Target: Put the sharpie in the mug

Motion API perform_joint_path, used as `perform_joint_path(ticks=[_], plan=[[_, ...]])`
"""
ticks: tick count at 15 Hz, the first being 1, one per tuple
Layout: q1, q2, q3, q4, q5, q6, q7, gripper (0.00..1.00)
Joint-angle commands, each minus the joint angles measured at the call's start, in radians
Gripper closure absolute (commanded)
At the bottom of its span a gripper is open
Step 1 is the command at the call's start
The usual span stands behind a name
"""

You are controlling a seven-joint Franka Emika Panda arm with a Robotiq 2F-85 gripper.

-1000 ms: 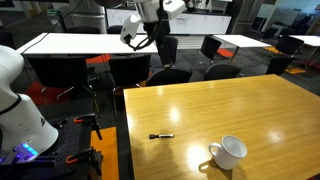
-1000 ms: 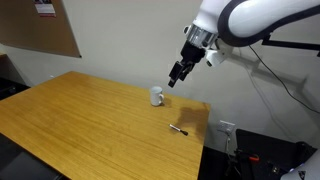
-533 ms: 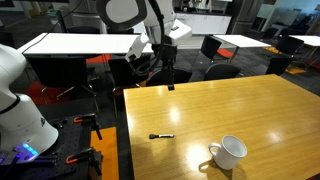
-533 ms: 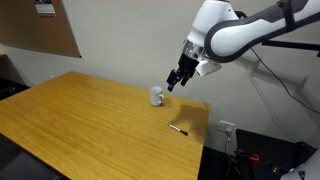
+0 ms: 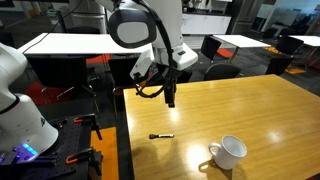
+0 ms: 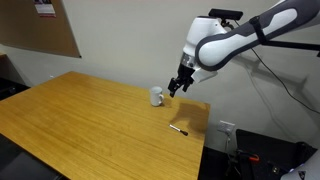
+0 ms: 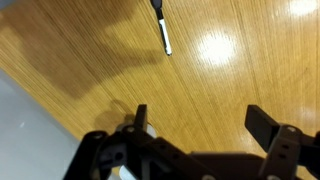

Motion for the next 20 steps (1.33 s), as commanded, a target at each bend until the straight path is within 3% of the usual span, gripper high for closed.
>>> perform_joint_path(ticks=[1,7,20], plan=[[0.001,0.005,-0.004,0.005,0.0,-0.003,0.0,0.0],[0.006,0.075,-0.007,0.027,0.05,0.012,-0.057,0.0],[0.0,0.271,0.006,0.023,0.047,0.164,-0.141,0.0]])
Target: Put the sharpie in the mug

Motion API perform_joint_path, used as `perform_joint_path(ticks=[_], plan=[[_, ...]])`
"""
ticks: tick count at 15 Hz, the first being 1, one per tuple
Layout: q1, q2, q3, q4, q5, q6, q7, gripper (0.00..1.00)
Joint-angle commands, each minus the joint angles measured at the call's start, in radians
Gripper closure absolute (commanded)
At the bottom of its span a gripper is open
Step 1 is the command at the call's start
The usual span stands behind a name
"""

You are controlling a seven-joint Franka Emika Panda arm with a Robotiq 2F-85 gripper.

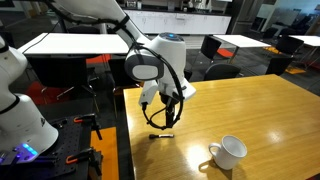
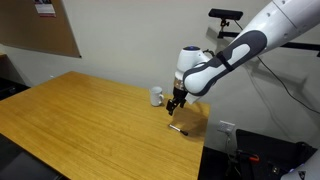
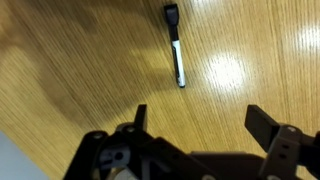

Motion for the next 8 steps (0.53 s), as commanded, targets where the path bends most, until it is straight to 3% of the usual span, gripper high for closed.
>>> perform_joint_path(ticks=[1,8], plan=[[-0.007,0.029,0.009,0.004,0.034,0.047,-0.071,0.0],[-0.033,0.085,0.041,-0.008,0.124,0.132,-0.191,0.0]])
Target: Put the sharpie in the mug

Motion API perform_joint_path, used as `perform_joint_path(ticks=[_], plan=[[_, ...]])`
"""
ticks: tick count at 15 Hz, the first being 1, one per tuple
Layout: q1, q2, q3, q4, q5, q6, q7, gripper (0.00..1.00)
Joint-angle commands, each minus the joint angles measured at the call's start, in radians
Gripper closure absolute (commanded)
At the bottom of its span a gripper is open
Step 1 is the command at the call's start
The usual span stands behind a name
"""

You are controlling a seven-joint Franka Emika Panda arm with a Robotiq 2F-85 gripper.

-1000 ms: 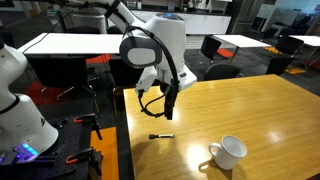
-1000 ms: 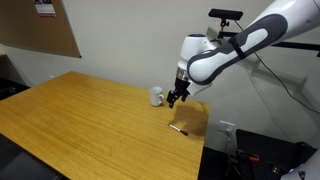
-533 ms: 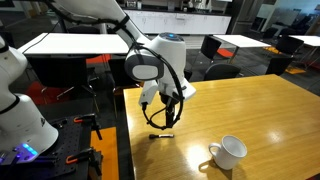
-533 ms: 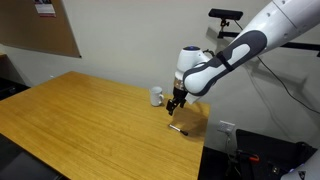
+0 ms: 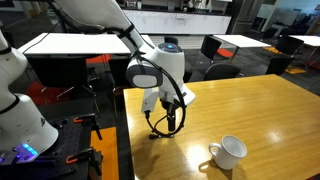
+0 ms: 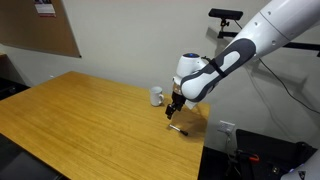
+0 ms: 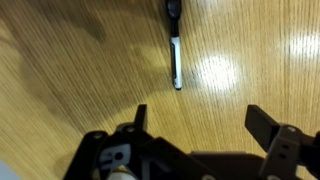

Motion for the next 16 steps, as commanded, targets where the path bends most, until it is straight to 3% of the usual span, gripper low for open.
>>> perform_joint_path(ticks=[1,16], plan=[[-0.029,0.025,0.029,-0.007,0.061,0.045,-0.063,0.0],[-0.008,0.142,-0.007,0.032,-0.026,0.031,0.006,0.0]])
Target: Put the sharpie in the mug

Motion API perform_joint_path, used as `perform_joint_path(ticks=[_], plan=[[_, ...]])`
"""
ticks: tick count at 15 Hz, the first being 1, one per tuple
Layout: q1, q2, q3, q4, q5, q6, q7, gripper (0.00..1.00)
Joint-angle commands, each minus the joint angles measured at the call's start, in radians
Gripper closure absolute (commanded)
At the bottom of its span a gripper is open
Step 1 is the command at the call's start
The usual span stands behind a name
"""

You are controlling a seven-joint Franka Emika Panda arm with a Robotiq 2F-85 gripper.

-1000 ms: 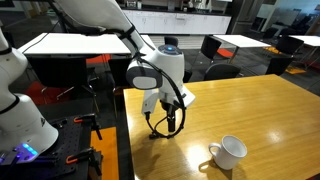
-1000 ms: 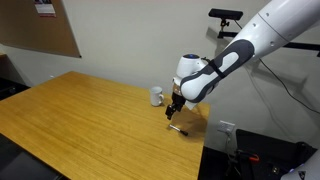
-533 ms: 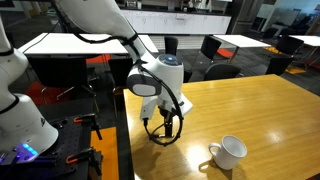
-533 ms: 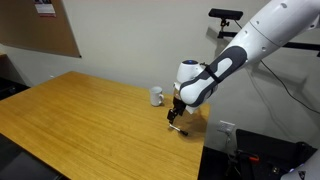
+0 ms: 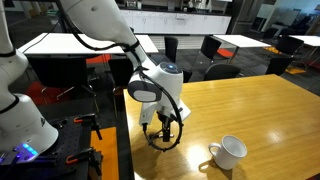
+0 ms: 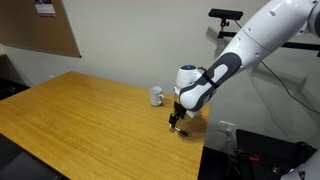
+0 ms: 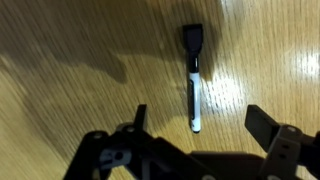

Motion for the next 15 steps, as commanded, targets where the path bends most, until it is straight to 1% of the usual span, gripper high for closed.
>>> perform_joint_path(ticks=[1,7,13,15], plan=[[0.014,0.034,-0.016,0.03,-0.039,0.015,0.034,0.0],[0.029,0.073,-0.035,0.06,-0.088,0.016,0.068,0.0],[0.015,0.1,-0.017,0.08,-0.087,0.003,0.03,0.01],[0.013,0.105,-0.013,0.084,-0.083,0.002,0.026,0.04]])
